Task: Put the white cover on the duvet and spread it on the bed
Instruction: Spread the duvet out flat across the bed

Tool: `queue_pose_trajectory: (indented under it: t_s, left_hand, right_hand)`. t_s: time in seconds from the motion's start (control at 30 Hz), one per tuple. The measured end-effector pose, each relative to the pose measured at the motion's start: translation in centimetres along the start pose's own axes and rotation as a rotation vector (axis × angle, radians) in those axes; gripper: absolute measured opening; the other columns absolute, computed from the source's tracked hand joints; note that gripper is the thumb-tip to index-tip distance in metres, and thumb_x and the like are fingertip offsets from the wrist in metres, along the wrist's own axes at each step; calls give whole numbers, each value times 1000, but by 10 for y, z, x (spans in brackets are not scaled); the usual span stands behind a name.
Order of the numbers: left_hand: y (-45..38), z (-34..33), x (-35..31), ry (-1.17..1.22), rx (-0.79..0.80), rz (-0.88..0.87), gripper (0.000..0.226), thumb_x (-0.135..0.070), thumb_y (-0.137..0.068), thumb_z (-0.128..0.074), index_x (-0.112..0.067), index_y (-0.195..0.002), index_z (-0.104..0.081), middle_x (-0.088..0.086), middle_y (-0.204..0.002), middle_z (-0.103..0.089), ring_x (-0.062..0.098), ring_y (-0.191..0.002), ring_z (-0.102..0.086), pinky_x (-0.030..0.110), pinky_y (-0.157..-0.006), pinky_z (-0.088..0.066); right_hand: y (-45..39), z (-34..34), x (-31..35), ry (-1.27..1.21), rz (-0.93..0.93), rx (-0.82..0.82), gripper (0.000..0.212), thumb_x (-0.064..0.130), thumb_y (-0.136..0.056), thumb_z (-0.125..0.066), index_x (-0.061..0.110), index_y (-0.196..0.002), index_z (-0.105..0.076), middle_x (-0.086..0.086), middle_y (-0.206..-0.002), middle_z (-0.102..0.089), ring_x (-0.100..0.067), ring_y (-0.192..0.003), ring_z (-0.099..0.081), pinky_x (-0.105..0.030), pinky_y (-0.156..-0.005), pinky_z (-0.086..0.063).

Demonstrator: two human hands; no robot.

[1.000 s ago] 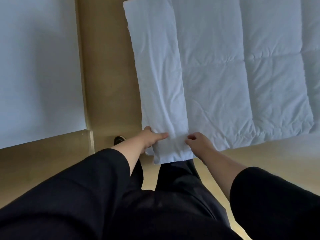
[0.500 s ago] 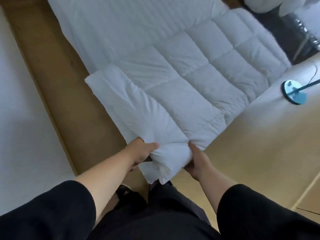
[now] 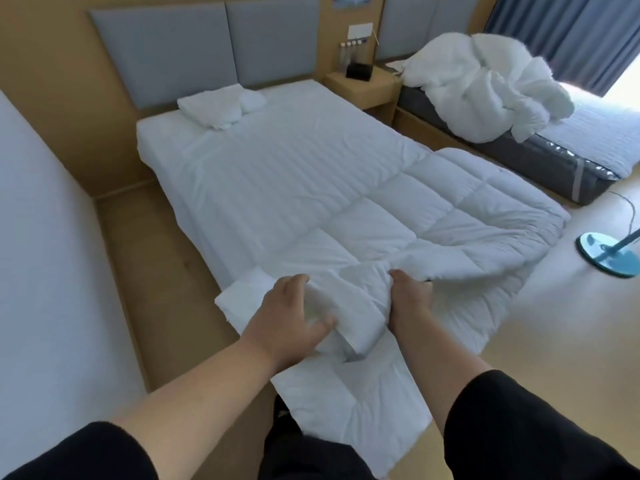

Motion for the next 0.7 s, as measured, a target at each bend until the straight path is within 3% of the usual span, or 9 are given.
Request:
queue_pose_trajectory:
  t_s: [0.1, 0.2, 0.27, 0.3, 0.37, 0.4, 0.53, 0.7]
  left_hand:
    - [-27, 14, -6, -342, 34, -231, 101, -78, -76, -58, -25, -154, -22, -8, -158, -20, 17, -146, -20, 33, -119, -19]
    - [-79, 16, 6, -588, 72, -284, 102, -79, -77, -51, -21, -154, -17, -1, -159, -19, 25, -143, -24, 40, -118, -22]
    - [-126, 26, 15, -628, 25, -317, 85, -70, -81, -46, -17, -147, -33, 1, -148, -37, 27, -131, -43, 39, -108, -37]
    - [-151, 34, 19, -611, 13, -328, 70, -62, -83, -45, -16, -137, -45, 2, -136, -48, 28, -121, -52, 37, -96, -45]
    - [-198, 53, 27, -584, 65, -322, 36, -40, -92, -46, -16, -118, -51, 3, -116, -54, 28, -106, -55, 35, -74, -42]
    - [-220, 63, 33, -581, 100, -314, 23, -30, -95, -45, -16, -112, -49, 4, -111, -53, 28, -103, -54, 35, -70, -38]
    - [-289, 93, 63, -559, 208, -293, 19, -14, -90, -45, -18, -109, -46, 4, -106, -47, 27, -98, -49, 34, -69, -36]
    - [-326, 94, 79, -565, 340, -373, 15, -14, -85, -48, -17, -99, -45, 3, -106, -49, 27, -98, -44, 36, -76, -40]
  right_hand:
    - [-21, -52, 4, 58, 7, -32, 51, 15, -83, -64, 12, -132, -47, -4, -112, -61, -26, -94, -60, -34, -81, -50]
    - [-54, -103, 5, 97, -32, -31, 41, 14, -89, -61, 11, -128, -45, -3, -107, -57, -30, -102, -59, -36, -92, -51]
    - [-81, -141, 10, 118, -36, -21, 44, 20, -89, -61, 10, -127, -43, -7, -116, -57, -31, -105, -59, -38, -93, -50]
    - [-95, -159, 12, 137, -34, -12, 41, 24, -88, -60, 10, -122, -41, -8, -117, -56, -30, -102, -58, -38, -92, -50]
    - [-119, -187, 16, 132, -80, -27, 45, 28, -85, -61, 11, -122, -40, -9, -114, -57, -29, -98, -59, -41, -90, -53]
    - [-127, -197, 16, 100, -122, -42, 52, 28, -81, -64, 13, -125, -40, -9, -110, -59, -30, -96, -62, -45, -87, -56]
    - [-158, -227, 17, -32, -297, -51, 64, 28, -67, -70, 15, -126, -51, -13, -106, -67, -35, -88, -70, -50, -64, -62]
    - [-195, -223, 27, -75, -333, -248, 57, 28, -68, -74, 12, -120, -59, -14, -104, -66, -35, -85, -68, -52, -63, -61]
Point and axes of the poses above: each hand's wrist, its own y-axis away from the middle knuckle, its own z-axis out of the back of the hand, x = y × z, the point moved 4 cm from there along -y, towards the middle knuckle
